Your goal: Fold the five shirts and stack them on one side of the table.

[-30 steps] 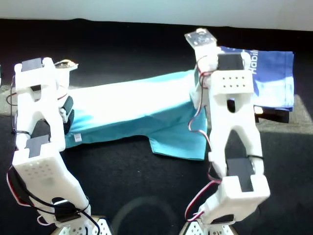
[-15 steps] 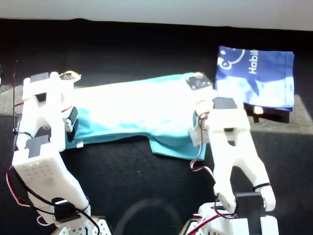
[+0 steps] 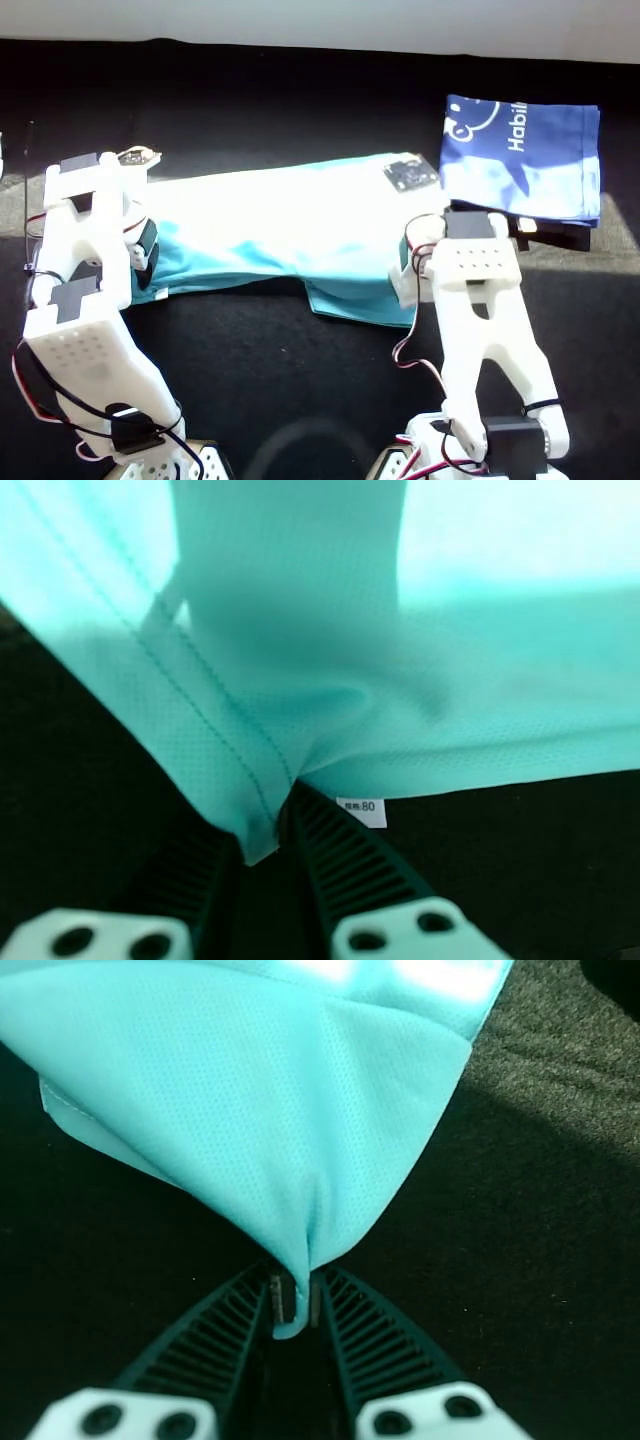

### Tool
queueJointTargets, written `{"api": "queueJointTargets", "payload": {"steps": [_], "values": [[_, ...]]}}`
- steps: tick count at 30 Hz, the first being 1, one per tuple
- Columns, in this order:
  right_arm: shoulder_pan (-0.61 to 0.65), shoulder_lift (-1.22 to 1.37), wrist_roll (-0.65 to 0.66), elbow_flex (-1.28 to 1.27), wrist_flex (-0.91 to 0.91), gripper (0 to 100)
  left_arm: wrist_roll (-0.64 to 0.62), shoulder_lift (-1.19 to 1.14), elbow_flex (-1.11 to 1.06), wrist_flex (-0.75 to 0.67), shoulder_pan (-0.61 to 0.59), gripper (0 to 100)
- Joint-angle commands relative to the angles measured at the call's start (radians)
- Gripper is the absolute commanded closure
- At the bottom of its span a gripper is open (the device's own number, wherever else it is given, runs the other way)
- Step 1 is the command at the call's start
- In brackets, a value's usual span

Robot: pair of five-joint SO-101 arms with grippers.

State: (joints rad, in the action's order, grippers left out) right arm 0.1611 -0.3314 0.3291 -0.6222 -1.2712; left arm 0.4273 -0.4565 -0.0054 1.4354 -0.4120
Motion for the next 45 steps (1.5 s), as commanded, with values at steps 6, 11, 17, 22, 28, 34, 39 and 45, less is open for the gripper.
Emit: {"api": "queueJointTargets", "payload": {"steps": [6,11,17,22,28,34,39,45], "values": [[-0.008,-0.015,0.009,-0.073,0.124,95.8,0.003,0.061,0.005,-0.002,-0.013,83],[-0.008,-0.024,0.009,-0.036,0.102,80.3,0.0,0.061,0.099,0.029,-0.021,82],[0.005,-0.025,0.003,0.208,-0.099,79.4,0.006,0.059,0.367,0.242,-0.058,82],[0.035,-0.007,0.002,0.282,-0.074,83.9,0.003,0.048,0.506,0.288,-0.077,84],[0.147,0.068,0.002,0.236,0.07,97.4,-0.084,-0.005,0.4,0.267,0.045,99],[0.163,0.216,0.002,0.229,0.173,99.1,-0.087,-0.108,0.268,0.192,0.024,99],[0.12,0.351,0.002,0.236,0.274,99.1,-0.009,-0.174,0.259,0.169,-0.087,99],[0.071,0.463,0.002,0.237,0.344,99.1,0.029,-0.236,0.26,0.028,-0.156,99]]}}
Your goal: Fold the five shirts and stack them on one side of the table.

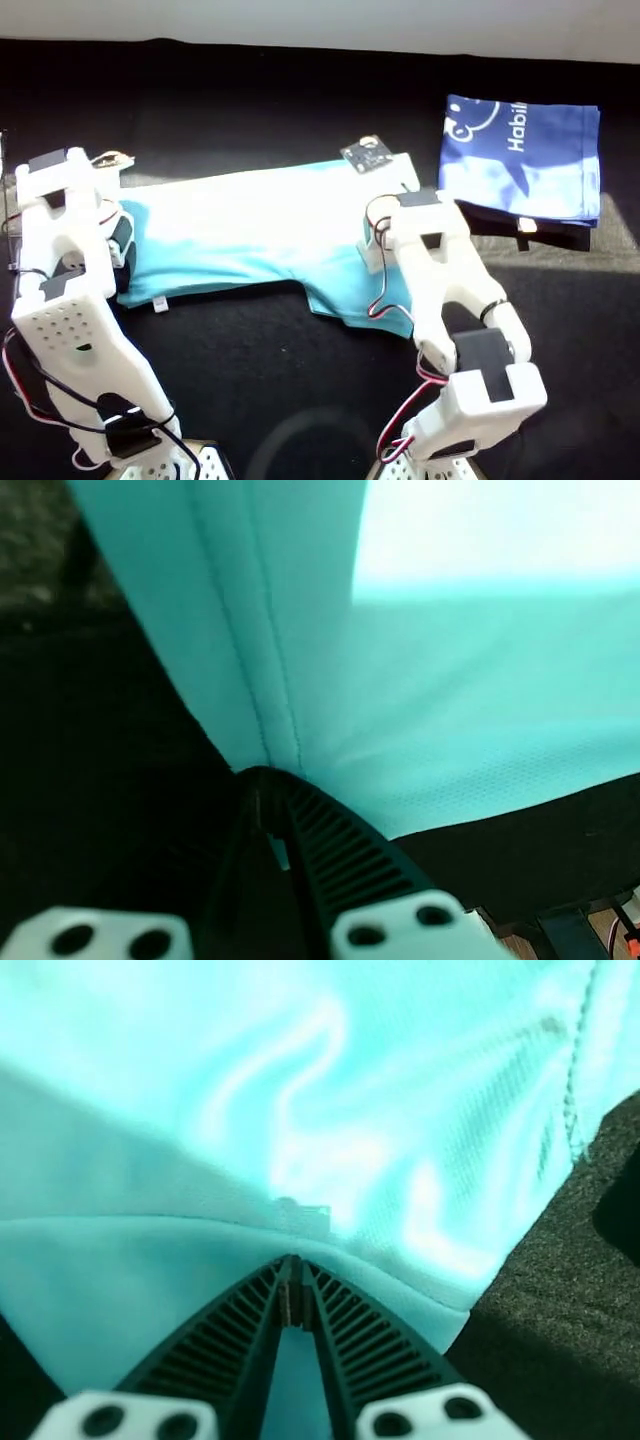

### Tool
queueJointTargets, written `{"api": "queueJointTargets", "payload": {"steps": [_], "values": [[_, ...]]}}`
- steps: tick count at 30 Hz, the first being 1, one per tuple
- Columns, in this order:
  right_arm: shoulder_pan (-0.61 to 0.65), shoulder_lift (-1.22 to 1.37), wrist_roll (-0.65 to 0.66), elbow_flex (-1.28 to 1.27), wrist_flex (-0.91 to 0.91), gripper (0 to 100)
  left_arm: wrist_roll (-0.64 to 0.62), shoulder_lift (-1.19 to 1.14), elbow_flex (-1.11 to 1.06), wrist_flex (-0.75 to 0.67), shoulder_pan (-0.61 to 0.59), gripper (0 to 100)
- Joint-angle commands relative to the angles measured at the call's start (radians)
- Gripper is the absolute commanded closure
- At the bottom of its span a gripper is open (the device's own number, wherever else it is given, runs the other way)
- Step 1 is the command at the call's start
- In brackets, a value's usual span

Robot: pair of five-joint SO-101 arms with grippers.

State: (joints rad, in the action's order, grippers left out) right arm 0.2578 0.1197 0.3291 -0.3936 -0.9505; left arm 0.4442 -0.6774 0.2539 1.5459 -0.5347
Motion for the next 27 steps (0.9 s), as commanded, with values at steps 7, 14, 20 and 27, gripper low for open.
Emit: {"api": "queueJointTargets", "payload": {"steps": [7,14,20,27], "values": [[-0.025,-0.03,0.002,0.005,0.019,99.1,0.011,-0.018,0.139,-0.003,-0.024,99],[-0.024,-0.266,0.002,0.01,-0.042,99.1,0.015,-0.018,0.441,0.207,-0.021,99],[-0.016,-0.283,-0.048,0.096,-0.033,99.1,-0.031,-0.028,0.593,0.221,0.002,99],[-0.013,0.068,-0.187,0.478,-0.03,99.1,-0.253,-0.105,0.605,0.115,0.182,99]]}}
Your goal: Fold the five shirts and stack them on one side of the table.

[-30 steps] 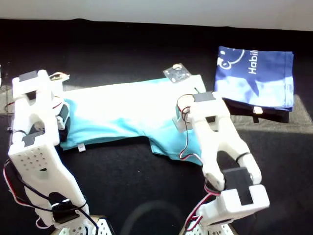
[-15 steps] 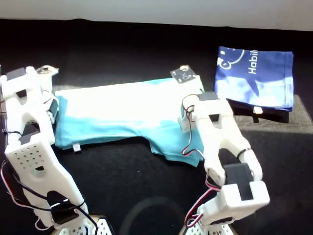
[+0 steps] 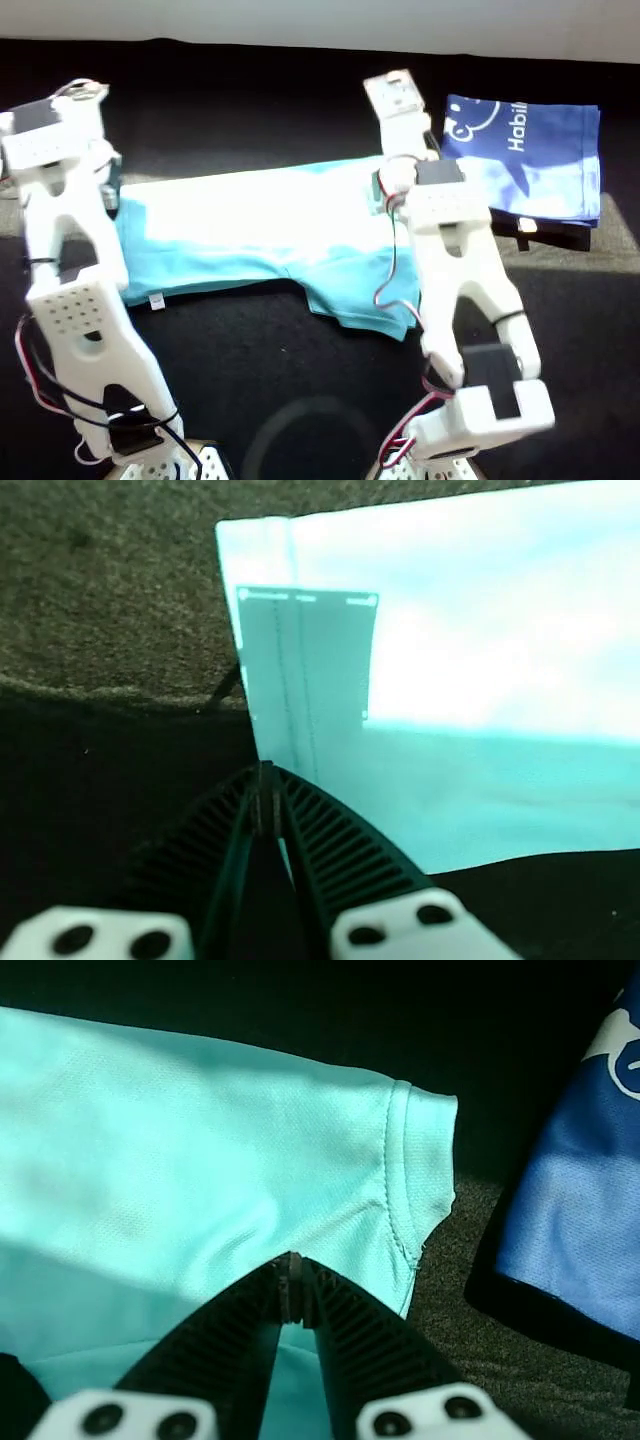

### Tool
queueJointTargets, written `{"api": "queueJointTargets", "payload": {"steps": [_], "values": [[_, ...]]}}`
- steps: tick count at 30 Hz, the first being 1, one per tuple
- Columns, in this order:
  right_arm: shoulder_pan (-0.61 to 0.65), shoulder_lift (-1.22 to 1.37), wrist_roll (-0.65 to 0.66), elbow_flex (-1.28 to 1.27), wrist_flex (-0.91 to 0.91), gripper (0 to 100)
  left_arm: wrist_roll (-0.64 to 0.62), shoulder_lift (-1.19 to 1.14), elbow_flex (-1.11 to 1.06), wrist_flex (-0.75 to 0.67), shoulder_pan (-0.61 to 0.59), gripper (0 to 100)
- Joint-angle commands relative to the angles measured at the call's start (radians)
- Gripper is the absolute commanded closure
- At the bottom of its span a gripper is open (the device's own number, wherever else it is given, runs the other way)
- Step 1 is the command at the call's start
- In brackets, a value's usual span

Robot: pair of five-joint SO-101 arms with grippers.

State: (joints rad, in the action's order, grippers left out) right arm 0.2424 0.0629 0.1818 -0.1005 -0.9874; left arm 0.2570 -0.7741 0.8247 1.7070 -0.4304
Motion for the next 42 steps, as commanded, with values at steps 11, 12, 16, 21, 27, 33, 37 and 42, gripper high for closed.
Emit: {"api": "queueJointTargets", "payload": {"steps": [11,12,16,21,27,33,37,42], "values": [[-0.044,0.616,-0.049,0.499,0.007,99.1,-0.094,-0.182,0.036,-0.186,0.044,99],[-0.054,0.639,-0.049,0.519,0.007,99.1,-0.094,-0.189,0.036,-0.196,0.031,99],[-0.09,0.725,-0.049,0.63,0.008,99.1,-0.094,-0.213,0.053,-0.242,-0.008,99],[-0.097,0.763,-0.049,0.722,0.004,99.1,-0.094,-0.275,0.16,-0.269,-0.03,99],[-0.081,0.685,-0.049,0.816,-0.188,99.1,-0.095,-0.378,0.348,-0.247,-0.027,99],[-0.079,0.572,-0.048,0.906,-0.452,99.1,-0.095,-0.394,0.512,-0.121,-0.016,99],[-0.061,0.521,-0.048,0.926,-0.555,99.1,-0.094,-0.397,0.61,-0.043,0.001,99],[-0.004,0.484,-0.046,0.926,-0.627,99.1,-0.094,-0.392,0.674,0.057,0.035,99]]}}
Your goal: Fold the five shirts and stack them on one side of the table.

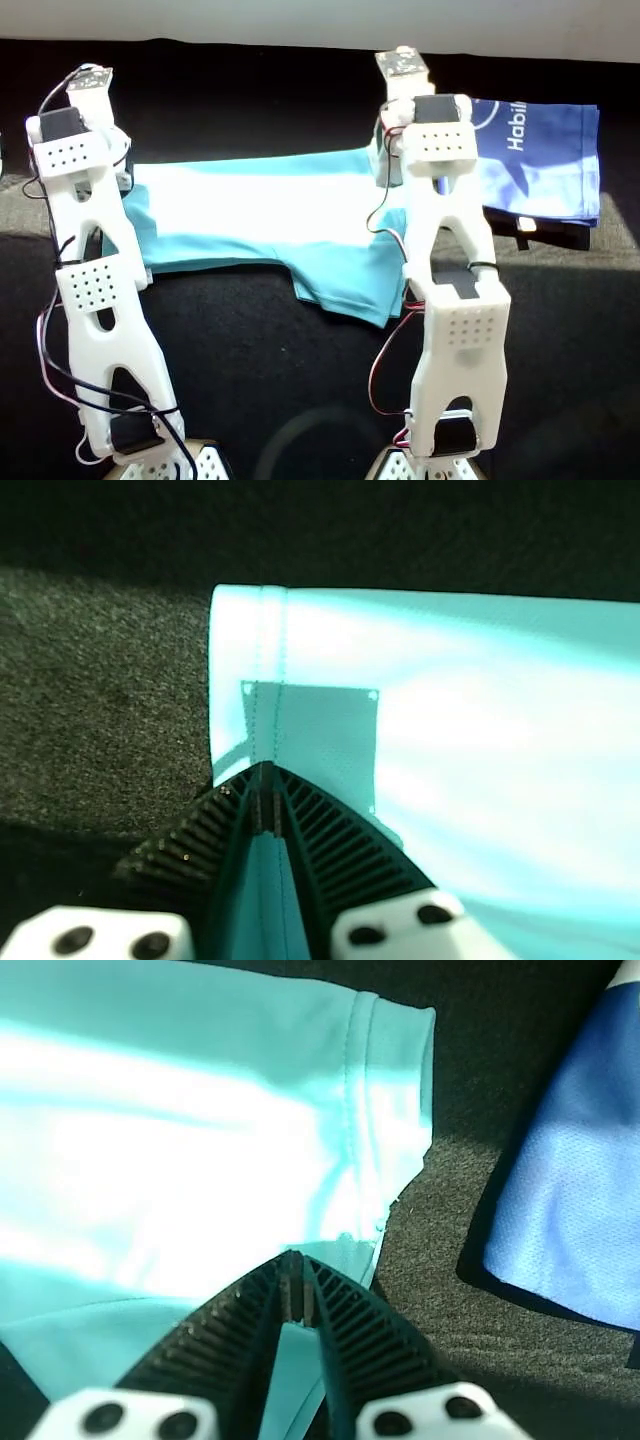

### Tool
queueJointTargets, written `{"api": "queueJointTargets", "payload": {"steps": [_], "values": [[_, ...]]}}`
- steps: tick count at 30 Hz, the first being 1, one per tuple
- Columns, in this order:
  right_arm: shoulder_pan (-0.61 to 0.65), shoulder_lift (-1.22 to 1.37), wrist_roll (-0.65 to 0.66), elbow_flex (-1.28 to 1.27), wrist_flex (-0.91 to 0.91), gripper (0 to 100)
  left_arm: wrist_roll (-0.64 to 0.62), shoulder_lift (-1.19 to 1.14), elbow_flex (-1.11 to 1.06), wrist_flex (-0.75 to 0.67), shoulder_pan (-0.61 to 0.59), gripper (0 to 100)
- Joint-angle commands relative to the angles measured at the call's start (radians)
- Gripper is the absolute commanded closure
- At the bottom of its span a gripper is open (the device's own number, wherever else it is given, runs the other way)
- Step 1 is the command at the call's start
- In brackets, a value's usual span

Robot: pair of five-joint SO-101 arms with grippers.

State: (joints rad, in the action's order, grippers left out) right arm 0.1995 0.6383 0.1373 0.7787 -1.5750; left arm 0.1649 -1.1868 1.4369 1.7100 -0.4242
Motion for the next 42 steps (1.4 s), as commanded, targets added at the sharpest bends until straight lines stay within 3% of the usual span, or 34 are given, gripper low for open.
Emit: {"api": "queueJointTargets", "payload": {"steps": [1,13,25,29,34,42], "values": [[0.054,-0.097,-0.002,0.047,-0.058,99.1,-0.002,0.021,0.068,0.061,0.028,99],[0.254,-0.104,-0.008,0.036,-0.188,99.1,-0.009,0.137,-0.024,0.072,-0.024,99],[0.383,-0.107,-0.006,-0.286,-0.188,99.1,-0.055,0.661,-0.921,0.048,0.041,99],[0.378,-0.104,-0.005,-0.349,-0.183,99.1,-0.055,0.779,-1.161,-0.115,0.054,99],[0.298,-0.096,-0.003,-0.401,-0.053,99.1,-0.055,0.82,-1.451,-0.379,0.051,99],[0.183,-0.097,0.074,-0.521,0.202,99.1,-0.057,0.829,-1.662,-0.637,0.048,99]]}}
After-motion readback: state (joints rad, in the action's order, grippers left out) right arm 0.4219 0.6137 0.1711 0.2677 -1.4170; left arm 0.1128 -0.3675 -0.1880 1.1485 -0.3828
